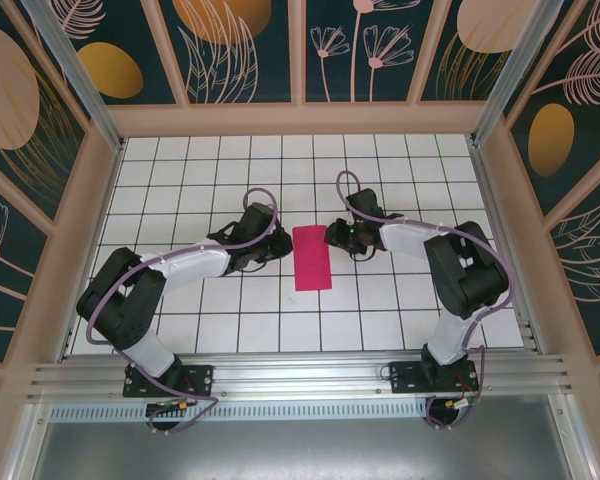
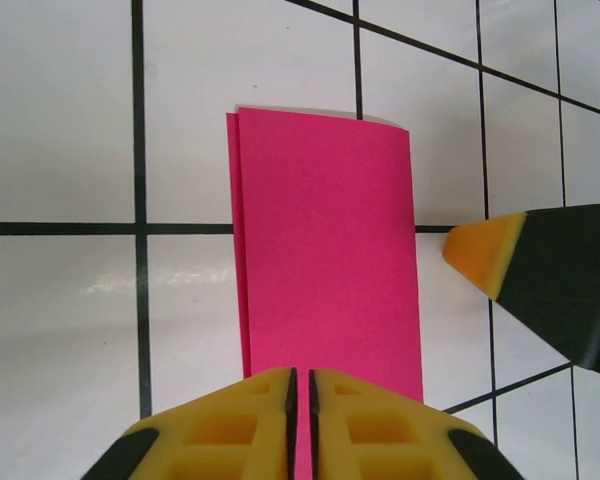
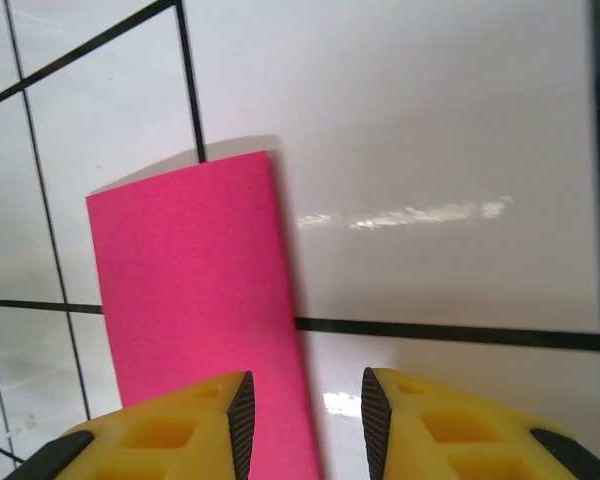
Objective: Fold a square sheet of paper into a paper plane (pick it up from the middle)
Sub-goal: Rotate the square sheet of paper at the center of the table, then second fold the triangle at the center of the table.
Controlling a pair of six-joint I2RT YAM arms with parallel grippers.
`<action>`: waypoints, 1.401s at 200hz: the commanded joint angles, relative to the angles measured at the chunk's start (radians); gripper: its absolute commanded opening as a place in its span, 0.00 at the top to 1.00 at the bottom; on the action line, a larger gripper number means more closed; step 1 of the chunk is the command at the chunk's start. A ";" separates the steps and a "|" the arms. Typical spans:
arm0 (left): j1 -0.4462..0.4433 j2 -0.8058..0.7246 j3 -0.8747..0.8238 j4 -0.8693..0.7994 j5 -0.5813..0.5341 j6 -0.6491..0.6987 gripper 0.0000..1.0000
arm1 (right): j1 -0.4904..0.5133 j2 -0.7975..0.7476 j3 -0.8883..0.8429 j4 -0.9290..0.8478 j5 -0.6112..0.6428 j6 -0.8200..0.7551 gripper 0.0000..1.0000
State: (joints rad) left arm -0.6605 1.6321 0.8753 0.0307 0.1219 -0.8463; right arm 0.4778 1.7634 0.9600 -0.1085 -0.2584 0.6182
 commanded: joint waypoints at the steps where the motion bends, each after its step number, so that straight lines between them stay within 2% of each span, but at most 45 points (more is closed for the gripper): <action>1: 0.002 -0.014 -0.018 0.050 0.006 -0.029 0.83 | 0.008 -0.093 -0.026 -0.058 0.035 -0.020 0.62; 9: 0.003 -0.011 -0.020 0.058 0.019 -0.039 0.82 | 0.011 -0.111 -0.051 -0.034 -0.003 -0.008 0.63; 20: 0.003 -0.009 -0.032 0.084 0.037 -0.064 0.73 | 0.018 -0.127 -0.088 0.015 -0.072 0.014 0.63; 28: 0.004 -0.007 -0.046 0.116 0.056 -0.085 0.71 | 0.025 -0.134 -0.116 0.052 -0.114 0.031 0.63; 39: 0.007 -0.007 -0.066 0.164 0.094 -0.112 0.71 | 0.033 -0.139 -0.146 0.084 -0.136 0.059 0.62; 51: 0.007 -0.005 -0.079 0.203 0.122 -0.133 0.64 | 0.040 -0.135 -0.170 0.110 -0.145 0.083 0.60; 150: 0.009 0.026 -0.075 0.176 0.106 -0.140 0.63 | 0.053 -0.103 -0.215 0.202 -0.198 0.130 0.62; 280: 0.009 0.036 -0.075 0.179 0.106 -0.151 0.60 | 0.053 -0.071 -0.248 0.213 -0.159 0.150 0.63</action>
State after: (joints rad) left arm -0.6582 1.6505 0.7994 0.1986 0.2272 -0.9825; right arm 0.5240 1.6730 0.7300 0.0807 -0.4267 0.7486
